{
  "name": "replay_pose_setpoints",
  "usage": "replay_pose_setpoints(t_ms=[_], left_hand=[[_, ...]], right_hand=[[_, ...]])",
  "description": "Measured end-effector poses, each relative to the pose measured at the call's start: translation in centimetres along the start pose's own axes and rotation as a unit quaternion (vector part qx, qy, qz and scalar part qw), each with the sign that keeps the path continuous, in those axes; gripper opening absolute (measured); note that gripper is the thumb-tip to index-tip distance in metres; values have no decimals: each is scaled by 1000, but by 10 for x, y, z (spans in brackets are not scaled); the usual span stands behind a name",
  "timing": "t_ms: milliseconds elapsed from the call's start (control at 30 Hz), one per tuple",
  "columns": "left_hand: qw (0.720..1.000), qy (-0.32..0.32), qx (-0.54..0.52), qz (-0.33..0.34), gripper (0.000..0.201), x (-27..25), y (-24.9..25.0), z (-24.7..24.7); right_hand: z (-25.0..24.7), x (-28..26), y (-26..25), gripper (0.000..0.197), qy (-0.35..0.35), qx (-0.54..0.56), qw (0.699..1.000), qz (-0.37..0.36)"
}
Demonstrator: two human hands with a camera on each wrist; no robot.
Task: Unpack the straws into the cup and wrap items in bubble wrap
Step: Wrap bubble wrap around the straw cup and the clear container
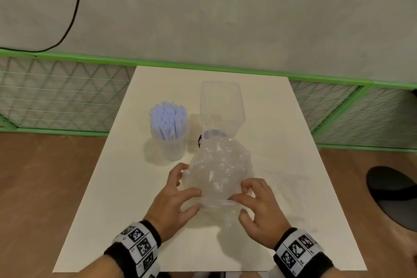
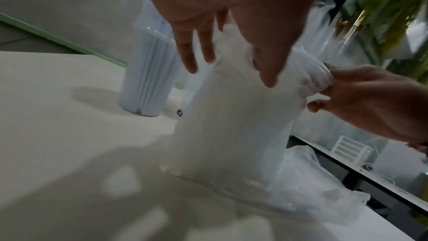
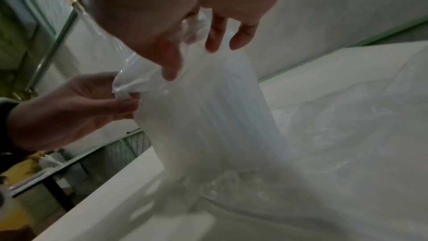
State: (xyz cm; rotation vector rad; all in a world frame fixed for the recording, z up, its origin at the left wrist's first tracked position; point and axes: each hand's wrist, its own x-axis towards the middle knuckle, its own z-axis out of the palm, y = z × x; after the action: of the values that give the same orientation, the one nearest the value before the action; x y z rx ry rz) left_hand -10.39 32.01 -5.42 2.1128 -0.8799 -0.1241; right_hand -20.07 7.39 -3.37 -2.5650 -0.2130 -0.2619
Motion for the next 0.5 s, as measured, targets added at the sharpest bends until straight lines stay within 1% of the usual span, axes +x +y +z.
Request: replay_pose_setpoints(t_ms=[67, 100, 167, 200, 233, 267, 300, 367, 400, 467, 500], left_hand=[[998, -21, -50, -24, 17, 0, 4, -4], [995, -17, -87, -42, 15, 1, 7, -9], [984, 6, -158, -79, 15, 7, 13, -17], [977, 20, -184, -102, 14, 11, 17, -21], [972, 31, -201, -119, 10, 15, 18, -24], [969, 36, -206, -131, 16, 18, 19, -26], [968, 26, -206, -144, 27, 21, 19, -26], [968, -11, -194, -160, 43, 25, 21, -26], [971, -32, -178, -154, 54, 27, 21, -27], [976, -78, -143, -147, 83, 31, 18, -26], [975, -104, -124, -150, 94, 34, 18, -26]], right_hand=[[-9, 0, -2, 26, -21, 18, 1000, 7], [-14, 2, -6, 23, -16, 44, 999, 19], [-22, 10, -13, 13, 35, 105, 991, 70], [-24, 14, -13, 11, 66, 126, 985, 100], [-25, 18, -14, 25, 86, 137, 979, 127], [-26, 22, -15, 40, 83, 147, 974, 153], [-28, 25, -13, 54, 66, 154, 970, 178], [-31, 32, -9, 77, 21, 153, 969, 195], [-32, 35, -5, 84, -3, 152, 969, 194], [-37, 43, 1, 93, -53, 154, 968, 191], [-39, 47, 3, 97, -74, 154, 967, 189]])
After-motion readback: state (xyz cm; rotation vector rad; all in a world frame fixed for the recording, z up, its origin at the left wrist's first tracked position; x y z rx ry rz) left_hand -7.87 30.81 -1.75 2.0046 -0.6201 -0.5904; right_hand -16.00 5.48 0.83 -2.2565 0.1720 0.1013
